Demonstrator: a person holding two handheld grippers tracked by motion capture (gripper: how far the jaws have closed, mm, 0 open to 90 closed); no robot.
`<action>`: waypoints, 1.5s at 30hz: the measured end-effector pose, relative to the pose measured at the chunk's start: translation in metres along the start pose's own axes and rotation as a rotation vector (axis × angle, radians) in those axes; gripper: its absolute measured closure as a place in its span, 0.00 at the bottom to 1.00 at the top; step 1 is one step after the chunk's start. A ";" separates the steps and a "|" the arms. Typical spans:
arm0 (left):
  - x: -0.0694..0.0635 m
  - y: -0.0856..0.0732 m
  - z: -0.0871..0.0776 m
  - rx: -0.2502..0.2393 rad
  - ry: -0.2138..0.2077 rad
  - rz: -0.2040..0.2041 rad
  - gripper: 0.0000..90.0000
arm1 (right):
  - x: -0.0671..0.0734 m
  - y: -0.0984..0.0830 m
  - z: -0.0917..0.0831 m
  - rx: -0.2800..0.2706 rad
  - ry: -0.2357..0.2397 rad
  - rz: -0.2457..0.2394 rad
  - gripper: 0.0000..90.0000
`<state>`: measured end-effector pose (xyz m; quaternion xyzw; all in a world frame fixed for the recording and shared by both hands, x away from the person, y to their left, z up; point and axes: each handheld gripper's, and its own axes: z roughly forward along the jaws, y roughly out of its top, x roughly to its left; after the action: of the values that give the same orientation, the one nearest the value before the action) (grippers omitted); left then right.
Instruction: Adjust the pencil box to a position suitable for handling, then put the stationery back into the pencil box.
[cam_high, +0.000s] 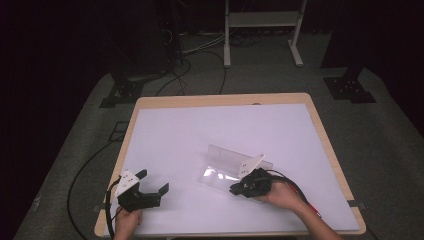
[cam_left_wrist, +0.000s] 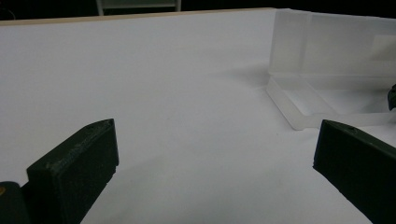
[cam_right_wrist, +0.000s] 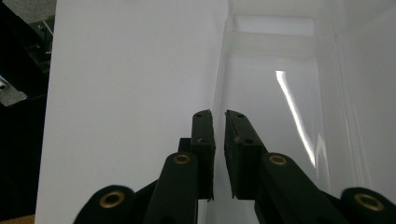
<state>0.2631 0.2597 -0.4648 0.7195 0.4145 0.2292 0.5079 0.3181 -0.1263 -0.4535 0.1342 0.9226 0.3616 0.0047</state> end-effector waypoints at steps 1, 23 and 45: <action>0.000 0.000 0.000 0.000 -0.001 0.001 0.00 | 0.000 0.000 -0.001 0.000 0.000 0.000 0.85; 0.001 0.000 0.000 -0.001 -0.006 -0.001 0.00 | -0.003 -0.022 -0.061 -0.136 -0.104 0.100 0.60; -0.001 0.000 0.000 0.002 0.004 0.001 0.00 | -0.005 -0.058 -0.100 -0.179 -0.210 0.191 0.54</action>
<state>0.2623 0.2585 -0.4651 0.7197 0.4153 0.2303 0.5065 0.2984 -0.2344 -0.4187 0.2576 0.8640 0.4253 0.0788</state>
